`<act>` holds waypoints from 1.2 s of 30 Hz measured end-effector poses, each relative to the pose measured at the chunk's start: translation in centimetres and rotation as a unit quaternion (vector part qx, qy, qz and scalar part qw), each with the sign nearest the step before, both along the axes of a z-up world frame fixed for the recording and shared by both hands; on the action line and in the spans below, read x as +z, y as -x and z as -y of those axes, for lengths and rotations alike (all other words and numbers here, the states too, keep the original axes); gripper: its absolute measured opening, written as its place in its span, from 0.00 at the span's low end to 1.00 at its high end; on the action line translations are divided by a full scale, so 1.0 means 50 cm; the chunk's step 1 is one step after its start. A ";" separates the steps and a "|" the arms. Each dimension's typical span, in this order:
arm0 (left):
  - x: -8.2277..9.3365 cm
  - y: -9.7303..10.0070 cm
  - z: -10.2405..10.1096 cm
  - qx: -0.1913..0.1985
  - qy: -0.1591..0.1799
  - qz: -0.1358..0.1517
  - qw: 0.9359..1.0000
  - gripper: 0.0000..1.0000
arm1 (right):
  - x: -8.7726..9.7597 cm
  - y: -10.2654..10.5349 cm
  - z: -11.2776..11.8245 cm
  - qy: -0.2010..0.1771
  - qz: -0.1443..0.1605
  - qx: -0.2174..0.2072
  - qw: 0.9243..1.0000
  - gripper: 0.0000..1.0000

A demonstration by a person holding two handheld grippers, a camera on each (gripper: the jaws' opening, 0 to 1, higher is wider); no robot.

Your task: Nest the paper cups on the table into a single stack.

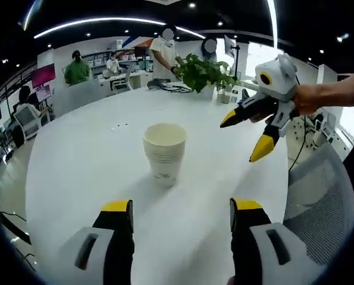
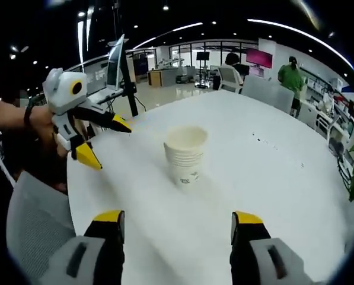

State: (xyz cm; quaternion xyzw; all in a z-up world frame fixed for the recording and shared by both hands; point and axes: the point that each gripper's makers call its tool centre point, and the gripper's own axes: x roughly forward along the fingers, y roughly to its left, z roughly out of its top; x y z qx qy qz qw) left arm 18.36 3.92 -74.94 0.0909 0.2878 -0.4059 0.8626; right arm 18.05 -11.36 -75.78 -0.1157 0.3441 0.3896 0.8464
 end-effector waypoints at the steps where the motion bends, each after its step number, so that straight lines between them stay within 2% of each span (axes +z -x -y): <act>1: -0.001 0.006 0.000 0.001 0.001 -0.001 1.000 0.65 | 0.000 0.009 0.006 -0.003 0.000 -0.005 1.000 0.74; 3: -0.011 0.011 -0.010 0.006 -0.001 -0.002 1.000 0.65 | -0.005 0.021 0.015 -0.006 -0.003 -0.012 1.000 0.74; 6: -0.003 0.038 -0.011 0.014 -0.004 0.000 1.000 0.65 | -0.018 0.035 0.025 -0.007 -0.006 -0.021 1.000 0.74; 12: -0.027 0.059 -0.039 0.031 -0.002 -0.005 1.000 0.65 | -0.027 0.063 0.044 -0.009 -0.007 -0.038 0.999 0.74; 15: -0.013 0.084 -0.037 0.040 0.003 -0.006 0.999 0.65 | -0.029 0.081 0.055 -0.008 -0.008 -0.045 0.999 0.75; 18: -0.028 0.091 -0.061 0.055 0.005 -0.009 0.998 0.66 | -0.027 0.097 0.064 -0.005 -0.005 -0.049 0.999 0.75; 25: -0.024 0.123 -0.069 0.070 0.008 -0.010 0.997 0.68 | -0.031 0.124 0.081 -0.010 -0.004 -0.076 0.997 0.81; 31: -0.041 0.124 -0.080 0.087 0.015 -0.009 0.996 0.69 | -0.035 0.143 0.082 -0.023 -0.009 -0.089 0.996 0.81; 36: -0.026 0.127 -0.077 0.098 0.021 -0.004 0.995 0.69 | -0.030 0.154 0.079 -0.028 -0.007 -0.095 0.995 0.82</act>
